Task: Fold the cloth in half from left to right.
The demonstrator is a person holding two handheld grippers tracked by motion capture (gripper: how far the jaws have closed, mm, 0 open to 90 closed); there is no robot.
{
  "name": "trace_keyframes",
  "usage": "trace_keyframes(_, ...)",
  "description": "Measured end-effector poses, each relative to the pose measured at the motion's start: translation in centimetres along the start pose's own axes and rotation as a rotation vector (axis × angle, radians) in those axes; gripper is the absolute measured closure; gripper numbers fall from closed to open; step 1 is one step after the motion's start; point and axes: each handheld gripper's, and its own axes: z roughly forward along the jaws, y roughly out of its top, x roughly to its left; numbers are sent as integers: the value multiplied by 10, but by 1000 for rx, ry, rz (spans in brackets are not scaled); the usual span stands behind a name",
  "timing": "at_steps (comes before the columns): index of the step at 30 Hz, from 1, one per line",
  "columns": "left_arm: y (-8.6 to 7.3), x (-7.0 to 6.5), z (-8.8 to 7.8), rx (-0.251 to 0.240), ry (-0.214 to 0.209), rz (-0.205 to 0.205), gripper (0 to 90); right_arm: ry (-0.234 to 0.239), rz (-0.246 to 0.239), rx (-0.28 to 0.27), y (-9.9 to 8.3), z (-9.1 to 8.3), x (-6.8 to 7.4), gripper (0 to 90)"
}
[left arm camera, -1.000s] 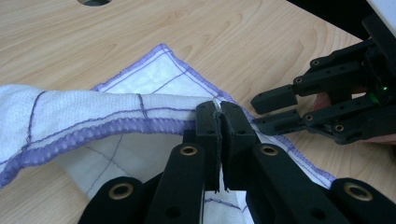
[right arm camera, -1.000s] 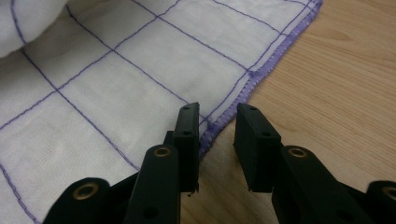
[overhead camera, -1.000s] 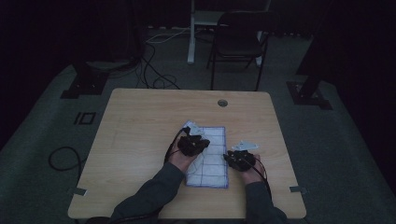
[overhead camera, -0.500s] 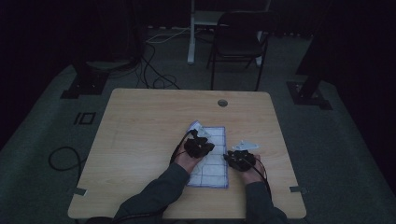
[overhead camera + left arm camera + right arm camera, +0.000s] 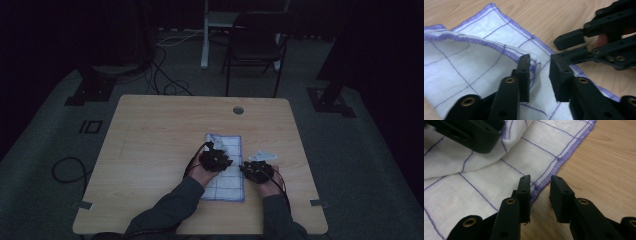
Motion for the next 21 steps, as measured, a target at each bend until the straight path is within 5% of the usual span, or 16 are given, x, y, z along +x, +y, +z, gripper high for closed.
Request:
trace_keyframes(4, -1, 0, -16, -30, 4, 3, 657, -1, 2, 0, 0, 0, 0, 709)
trace_keyframes(12, -13, 21, -49, -87, 79, -53, 643, -1, 2, -1, 0, 0, 0, 709)
trace_keyframes(21, -45, 43, -59, -68, 122, -145, 636, 0, 0, -1, 0, 0, 0, 708)
